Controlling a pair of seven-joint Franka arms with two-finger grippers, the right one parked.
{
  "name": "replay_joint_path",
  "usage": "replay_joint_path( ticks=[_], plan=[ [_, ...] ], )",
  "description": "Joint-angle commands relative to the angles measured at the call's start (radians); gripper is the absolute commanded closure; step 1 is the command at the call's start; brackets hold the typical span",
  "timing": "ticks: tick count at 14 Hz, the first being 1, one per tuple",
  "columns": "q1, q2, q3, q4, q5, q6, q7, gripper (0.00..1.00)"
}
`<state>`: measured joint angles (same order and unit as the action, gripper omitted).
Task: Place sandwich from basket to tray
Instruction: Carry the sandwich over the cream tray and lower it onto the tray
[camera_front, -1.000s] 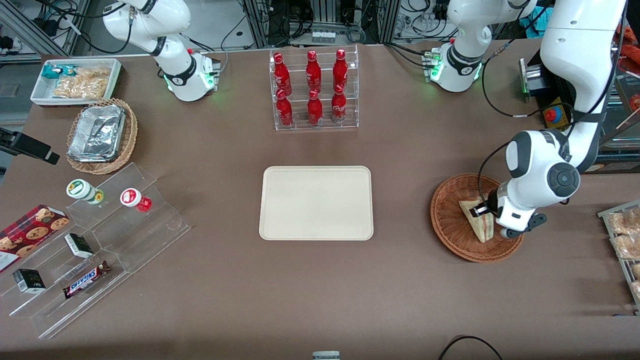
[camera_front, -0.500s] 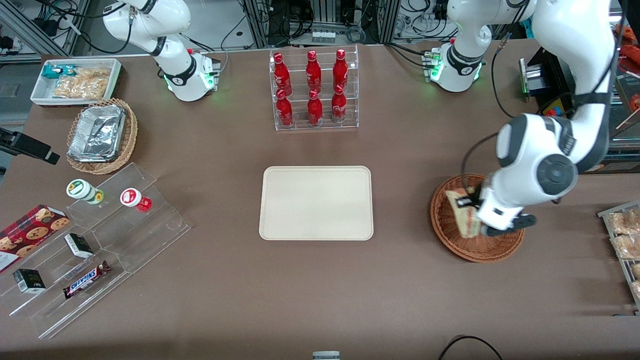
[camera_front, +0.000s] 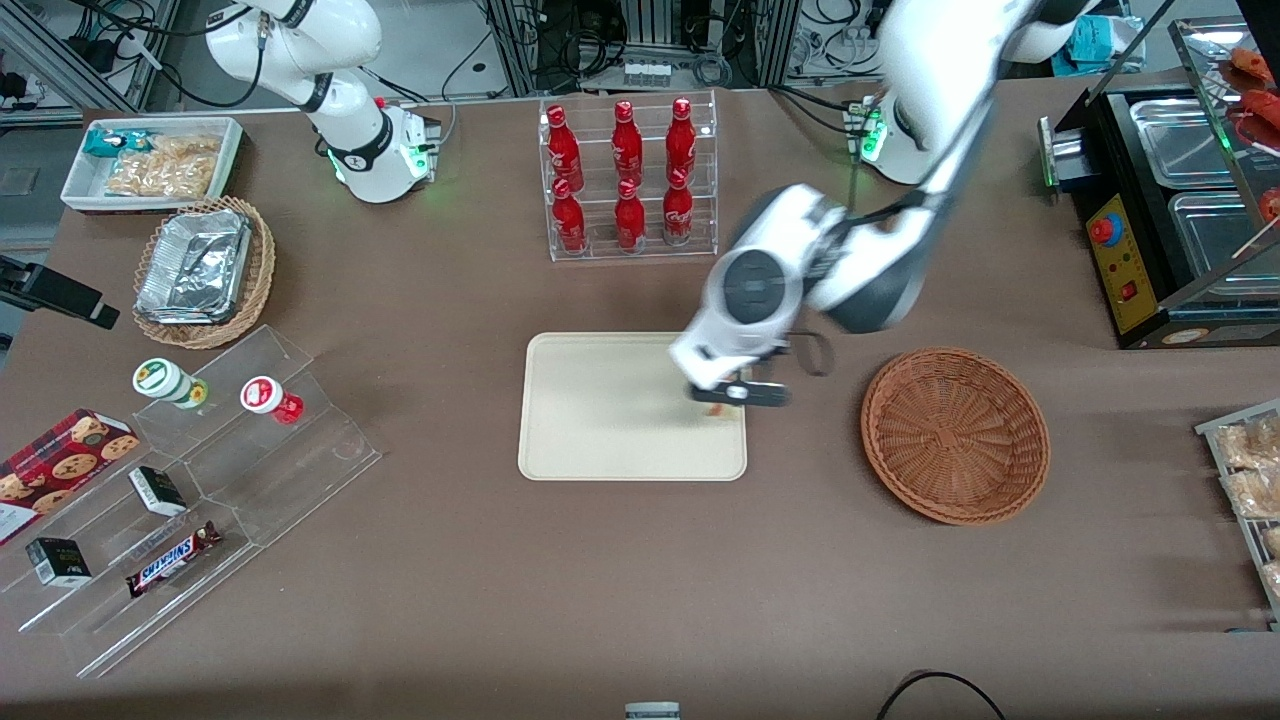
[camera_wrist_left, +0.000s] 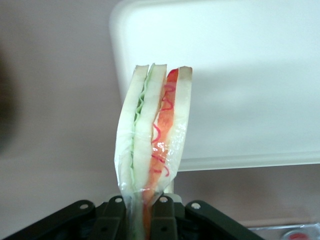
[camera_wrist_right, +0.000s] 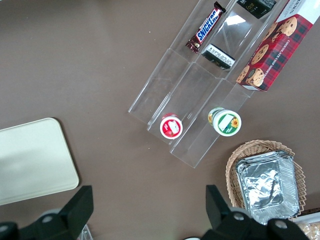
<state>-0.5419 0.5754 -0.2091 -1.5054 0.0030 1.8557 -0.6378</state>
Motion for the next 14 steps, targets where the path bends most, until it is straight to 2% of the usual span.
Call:
replay_joint_path(
  ticks=[1,3,6,7,8,9,12,14],
  plan=[
    [-0.078,0.183,0.017,0.220,0.005,-0.018,-0.071,0.85],
    [-0.089,0.242,0.017,0.278,0.003,0.025,-0.106,0.78],
    [-0.087,0.264,0.017,0.297,0.000,0.082,-0.180,0.72],
    [-0.081,0.264,0.017,0.297,-0.001,0.098,-0.200,0.65],
    [-0.079,0.267,0.019,0.300,-0.003,0.120,-0.224,0.47],
    [-0.079,0.265,0.020,0.300,0.005,0.131,-0.233,0.00],
    [-0.076,0.221,0.085,0.298,0.020,0.090,-0.220,0.00],
    [-0.012,0.138,0.109,0.298,0.014,-0.036,-0.124,0.00]
  ],
)
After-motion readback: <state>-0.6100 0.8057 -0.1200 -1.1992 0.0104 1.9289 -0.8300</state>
